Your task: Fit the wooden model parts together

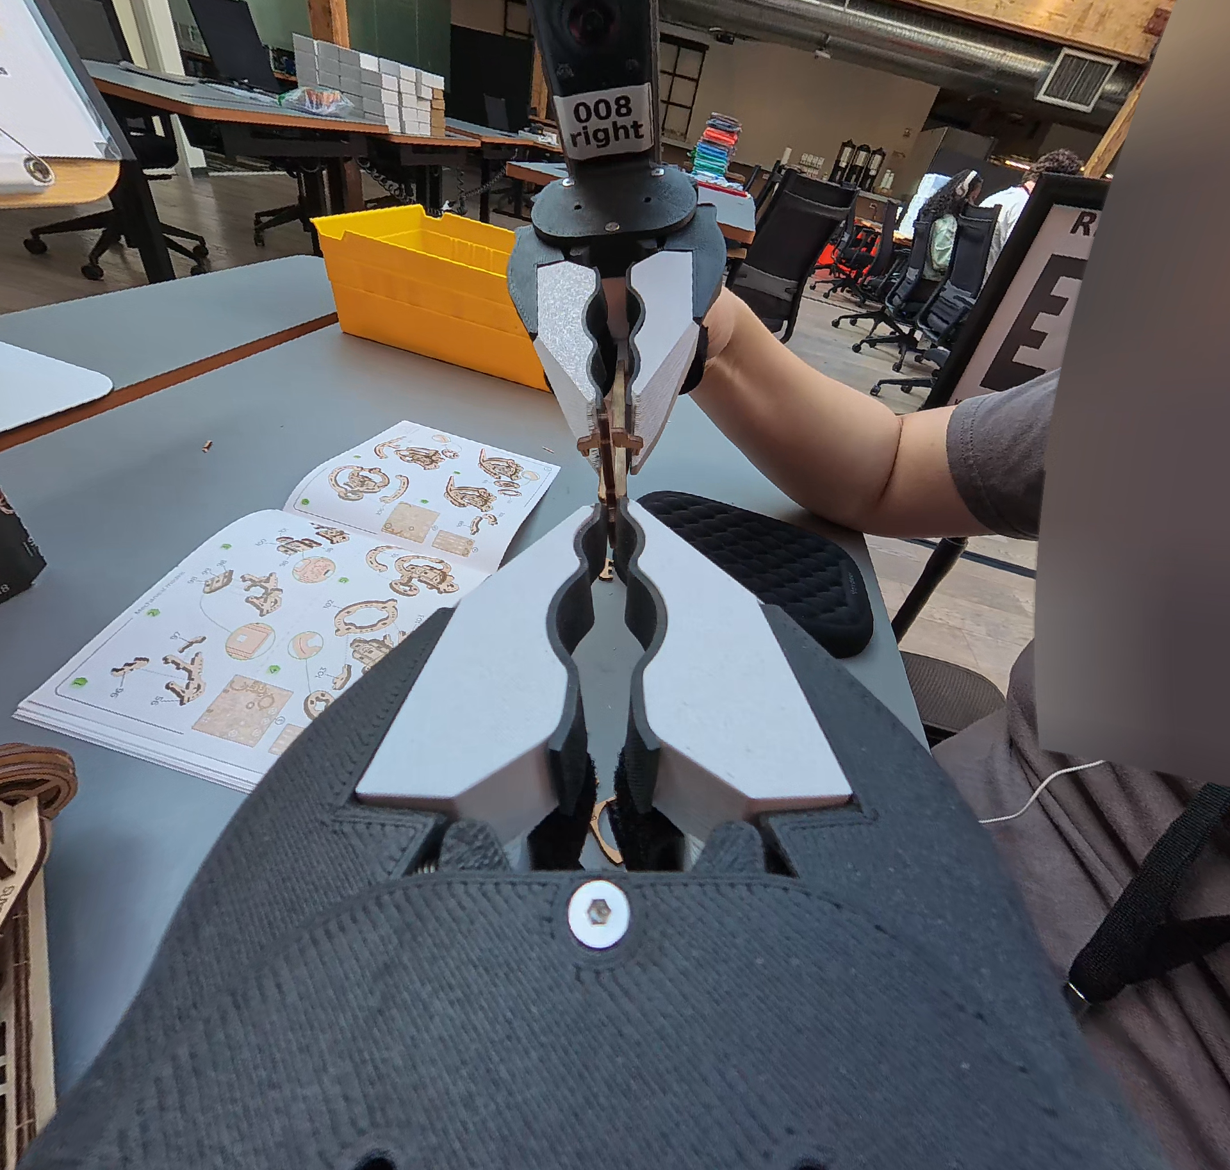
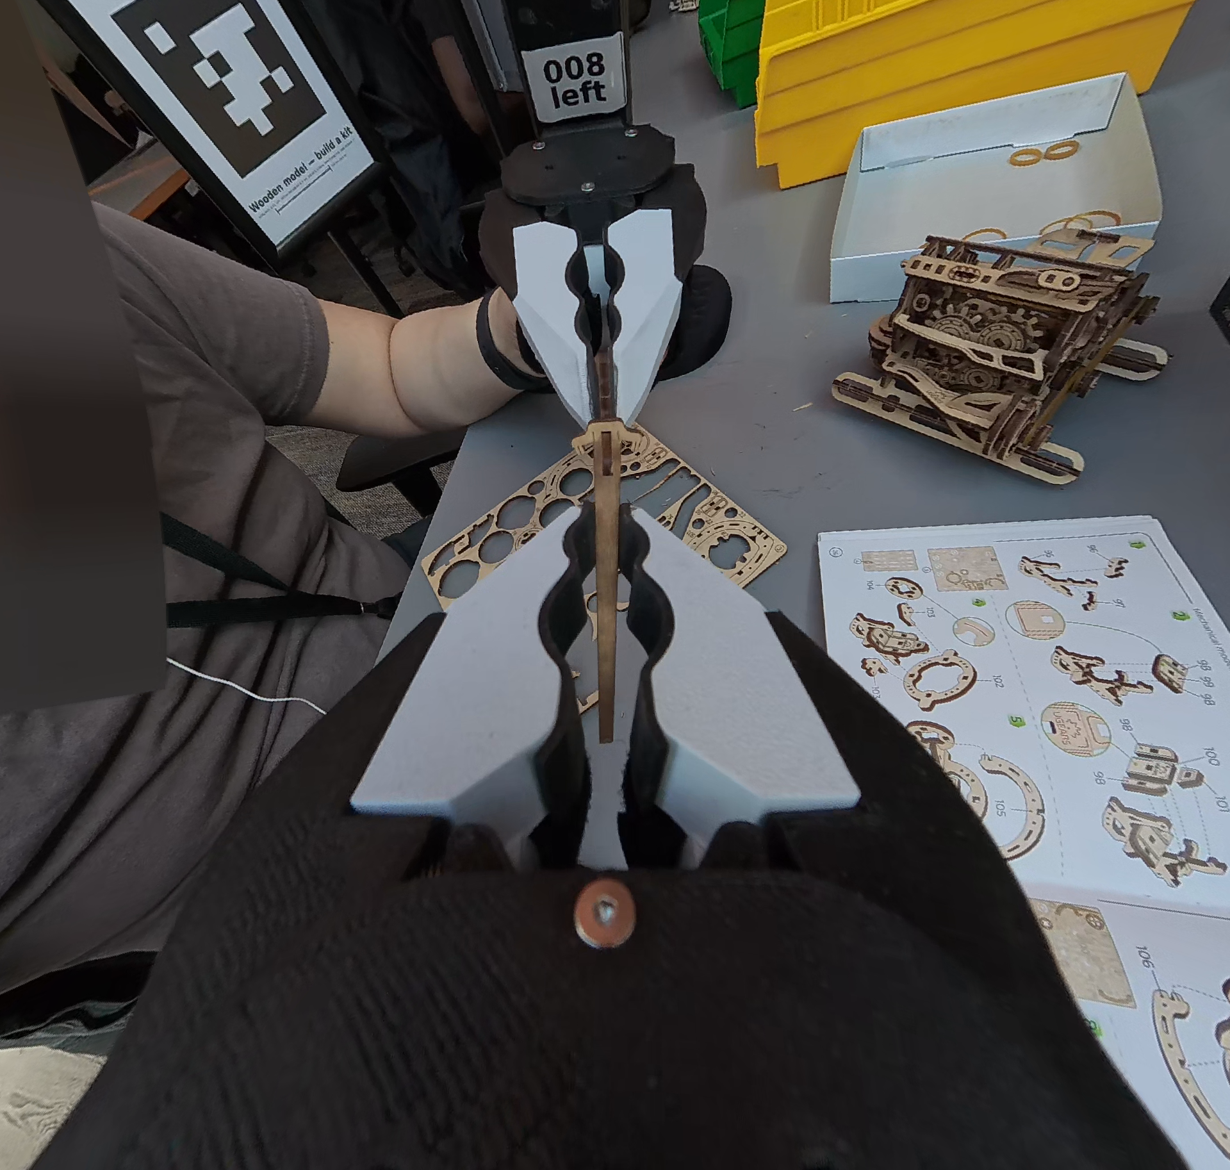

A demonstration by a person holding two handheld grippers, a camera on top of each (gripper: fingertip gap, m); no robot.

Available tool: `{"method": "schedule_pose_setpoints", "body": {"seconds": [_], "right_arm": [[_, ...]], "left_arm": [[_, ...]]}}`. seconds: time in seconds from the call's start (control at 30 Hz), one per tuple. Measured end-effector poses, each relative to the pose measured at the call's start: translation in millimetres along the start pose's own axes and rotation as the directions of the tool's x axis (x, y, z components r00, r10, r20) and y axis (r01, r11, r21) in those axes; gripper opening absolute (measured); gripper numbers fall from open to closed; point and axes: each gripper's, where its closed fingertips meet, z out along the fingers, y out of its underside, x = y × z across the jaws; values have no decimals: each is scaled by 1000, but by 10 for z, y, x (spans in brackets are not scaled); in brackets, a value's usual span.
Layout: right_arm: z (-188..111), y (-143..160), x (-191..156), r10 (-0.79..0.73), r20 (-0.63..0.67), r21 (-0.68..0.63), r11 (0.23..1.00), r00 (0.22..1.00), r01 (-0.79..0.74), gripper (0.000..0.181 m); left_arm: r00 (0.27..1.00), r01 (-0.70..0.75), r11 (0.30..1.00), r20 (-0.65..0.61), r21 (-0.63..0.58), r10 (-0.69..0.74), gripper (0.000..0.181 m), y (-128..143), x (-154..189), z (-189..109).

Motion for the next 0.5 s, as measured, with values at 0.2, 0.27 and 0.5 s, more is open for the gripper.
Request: {"method": "schedule_pose_setpoints", "body": {"seconds": [0.2, 0.27, 0.5], "right_arm": [[2, -28, -31, 4, 16, 14, 1000, 1000, -4, 4], [22, 9, -3, -10, -23, -15, 1000, 1000, 10, 5], [40, 20, -23, -18, -36, -35, 999, 999, 17, 4]], "left_arm": [[1000, -9, 1000, -27, 22, 10, 0, -35, 28, -16], [999, -38, 999, -5, 12, 38, 0, 4, 3, -10], [998, -55, 998, 23, 40, 54, 5, -33, 1, 13]]}}
